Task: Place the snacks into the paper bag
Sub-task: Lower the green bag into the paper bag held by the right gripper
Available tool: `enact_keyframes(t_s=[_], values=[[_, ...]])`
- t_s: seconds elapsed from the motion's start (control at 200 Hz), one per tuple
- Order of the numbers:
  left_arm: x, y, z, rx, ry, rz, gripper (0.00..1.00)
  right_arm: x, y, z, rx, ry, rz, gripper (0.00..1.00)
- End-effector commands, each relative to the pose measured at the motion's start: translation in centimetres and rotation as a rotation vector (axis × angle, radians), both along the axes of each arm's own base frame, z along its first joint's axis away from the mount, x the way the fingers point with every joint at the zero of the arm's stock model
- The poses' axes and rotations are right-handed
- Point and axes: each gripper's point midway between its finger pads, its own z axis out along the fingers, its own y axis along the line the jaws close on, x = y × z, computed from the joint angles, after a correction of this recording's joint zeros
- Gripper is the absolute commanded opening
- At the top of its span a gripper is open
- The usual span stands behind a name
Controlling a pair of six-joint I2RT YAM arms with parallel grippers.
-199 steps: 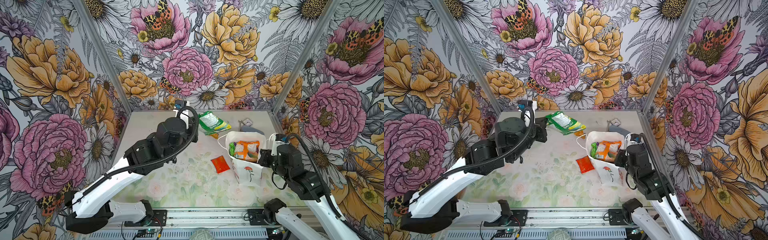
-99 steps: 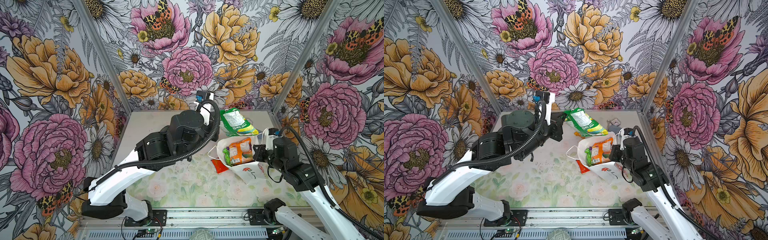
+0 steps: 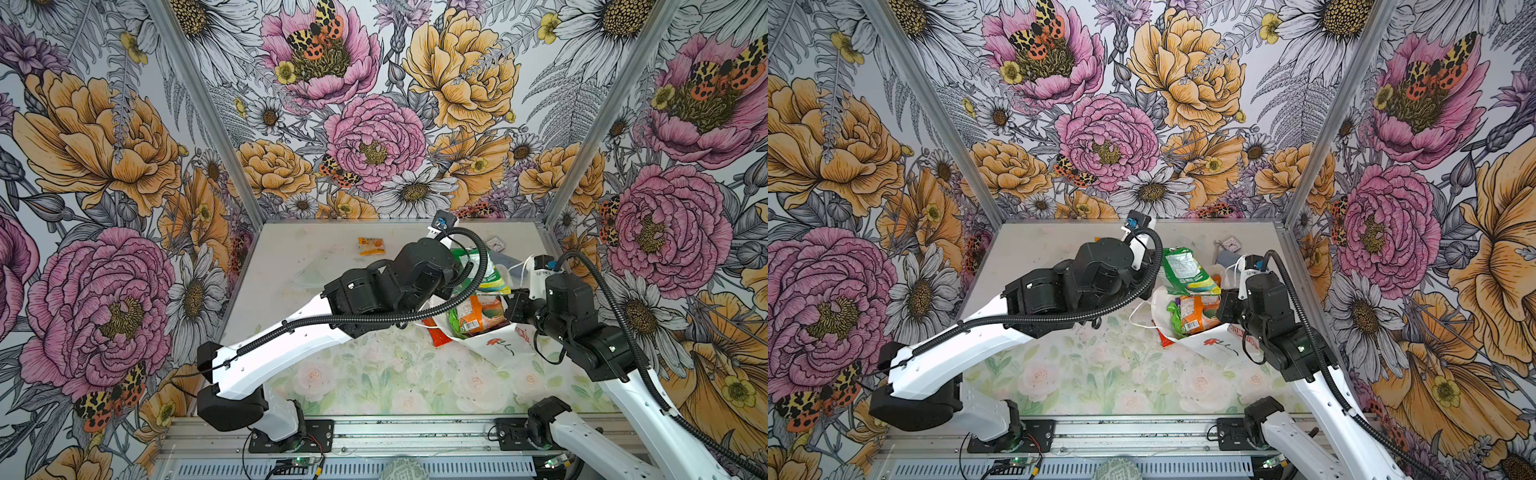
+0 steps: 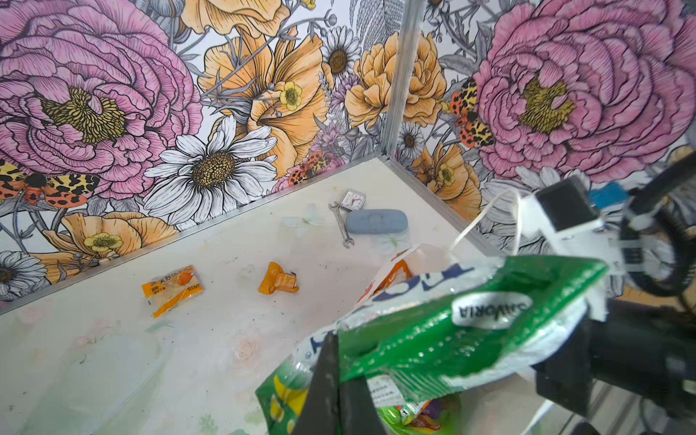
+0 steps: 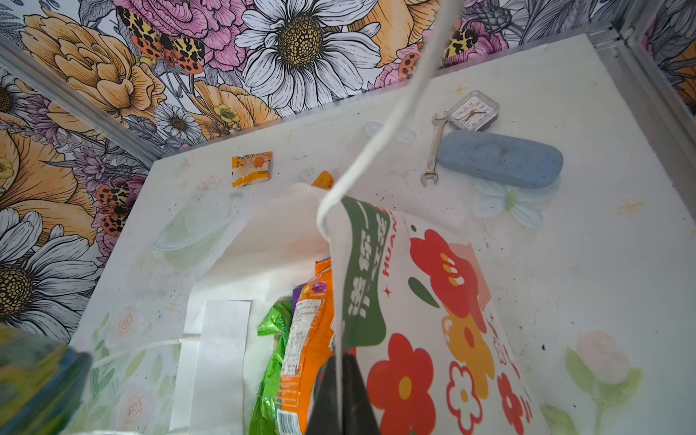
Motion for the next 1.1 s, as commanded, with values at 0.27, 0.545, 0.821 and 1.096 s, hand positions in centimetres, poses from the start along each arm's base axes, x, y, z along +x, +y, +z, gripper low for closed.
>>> enact_keyframes(t_s=[0.27, 0.545, 0.821, 1.096], values=[[-0.7, -1.6, -2.5, -0.049, -0.054, -0.212, 0.00, 1.4, 1.2, 7.6, 0.121, -0.238, 0.028, 0.00], [-0.6, -1.4, -3.5, -0.030, -0.167, -0.234, 0.00, 1.5, 1.6, 7.9, 0.141, -0.239, 0.041, 0.00], [0.7, -3.6, -3.2, -0.029, -0.275, -0.268, 0.00, 1.0, 2.8, 8.1, 0.210, -0.229, 0.091, 0.00], [2.2, -5.9, -4.3, -0.026, -0.327, -0.281, 0.00, 0.6, 3.5, 8.5, 0.257, -0.231, 0.123, 0.00]])
